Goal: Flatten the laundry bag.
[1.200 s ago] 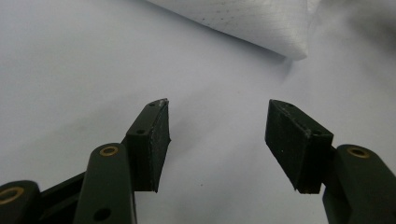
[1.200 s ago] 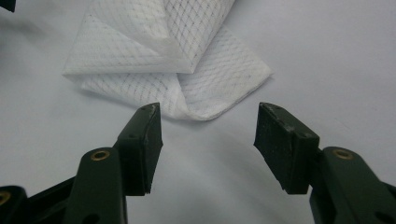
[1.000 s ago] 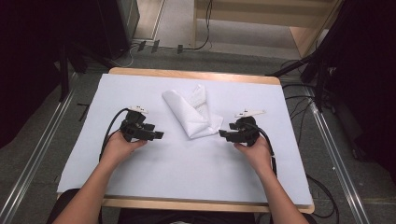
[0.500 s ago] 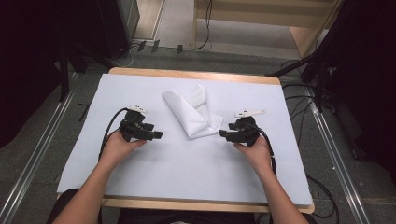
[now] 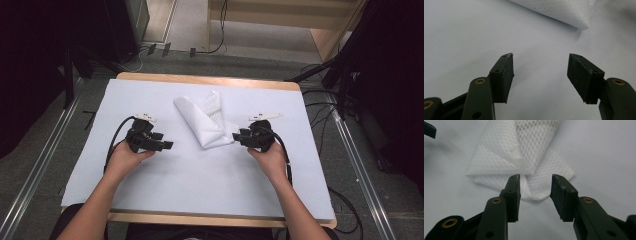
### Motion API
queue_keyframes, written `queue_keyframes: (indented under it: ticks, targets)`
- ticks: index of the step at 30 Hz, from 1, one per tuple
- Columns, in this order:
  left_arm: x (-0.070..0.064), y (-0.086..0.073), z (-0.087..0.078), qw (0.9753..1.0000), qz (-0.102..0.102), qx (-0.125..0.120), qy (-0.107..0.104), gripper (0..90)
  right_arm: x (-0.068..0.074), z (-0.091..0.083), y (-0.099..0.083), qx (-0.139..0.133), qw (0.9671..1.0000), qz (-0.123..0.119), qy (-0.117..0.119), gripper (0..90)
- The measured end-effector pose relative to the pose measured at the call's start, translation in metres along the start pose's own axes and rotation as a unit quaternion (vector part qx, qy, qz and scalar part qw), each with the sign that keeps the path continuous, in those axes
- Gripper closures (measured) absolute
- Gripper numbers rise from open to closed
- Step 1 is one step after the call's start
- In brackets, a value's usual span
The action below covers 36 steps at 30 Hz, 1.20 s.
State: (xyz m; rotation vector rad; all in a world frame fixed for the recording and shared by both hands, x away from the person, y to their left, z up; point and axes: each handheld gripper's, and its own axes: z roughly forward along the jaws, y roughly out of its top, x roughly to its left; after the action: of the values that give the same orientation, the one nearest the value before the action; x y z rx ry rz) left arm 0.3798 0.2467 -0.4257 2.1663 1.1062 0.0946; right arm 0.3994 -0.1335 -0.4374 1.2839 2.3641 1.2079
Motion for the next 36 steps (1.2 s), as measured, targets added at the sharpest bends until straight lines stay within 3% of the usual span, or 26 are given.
queue_keyframes:
  ticks: [7,13,24,28,36]
  targets:
    - [0.002,-0.004,-0.005,1.0,-0.005,-0.002,0.004,38.8,0.003,0.02,0.017,0.016,0.9998,-0.01,-0.003,67.4]
    - [0.002,-0.006,-0.006,1.0,-0.006,-0.001,0.007,38.8,-0.007,0.039,0.03,0.024,0.9997,0.006,-0.002,65.8]
    - [-0.002,-0.01,-0.013,0.9996,0.003,-0.018,0.019,39.8,-0.011,0.055,0.04,0.029,0.9996,0.005,0.001,60.9]
    - [-0.001,-0.013,-0.014,0.9997,-0.003,-0.015,0.021,39.7,-0.01,0.064,0.041,0.033,0.9994,0.005,0.001,56.8]
    - [0.003,-0.019,-0.019,0.9994,-0.016,-0.015,0.026,39.4,-0.005,0.086,0.037,0.055,0.9985,-0.007,-0.003,61.4]
